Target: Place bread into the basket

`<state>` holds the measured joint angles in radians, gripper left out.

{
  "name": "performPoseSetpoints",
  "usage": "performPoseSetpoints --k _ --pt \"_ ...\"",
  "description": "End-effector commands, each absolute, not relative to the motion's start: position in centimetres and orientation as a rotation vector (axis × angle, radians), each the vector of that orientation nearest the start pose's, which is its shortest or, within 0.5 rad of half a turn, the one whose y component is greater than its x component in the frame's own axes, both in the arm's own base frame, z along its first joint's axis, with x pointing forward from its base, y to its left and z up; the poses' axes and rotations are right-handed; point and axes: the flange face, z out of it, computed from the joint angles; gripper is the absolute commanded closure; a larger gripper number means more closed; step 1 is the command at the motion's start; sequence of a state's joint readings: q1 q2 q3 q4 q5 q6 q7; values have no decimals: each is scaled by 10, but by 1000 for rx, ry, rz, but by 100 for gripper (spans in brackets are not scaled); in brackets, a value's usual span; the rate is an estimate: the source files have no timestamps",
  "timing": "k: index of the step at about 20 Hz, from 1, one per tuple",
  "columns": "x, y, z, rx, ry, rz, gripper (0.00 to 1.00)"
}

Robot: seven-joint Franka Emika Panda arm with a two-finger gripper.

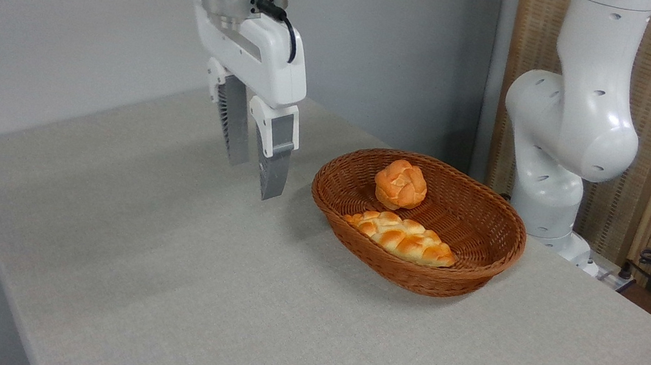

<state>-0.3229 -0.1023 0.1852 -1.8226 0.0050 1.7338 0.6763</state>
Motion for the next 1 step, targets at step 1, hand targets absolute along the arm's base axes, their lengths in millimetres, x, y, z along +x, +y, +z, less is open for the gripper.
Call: performPoseSetpoints --k 1 --pt "534 -68 577 -2913 1172 -37 0"
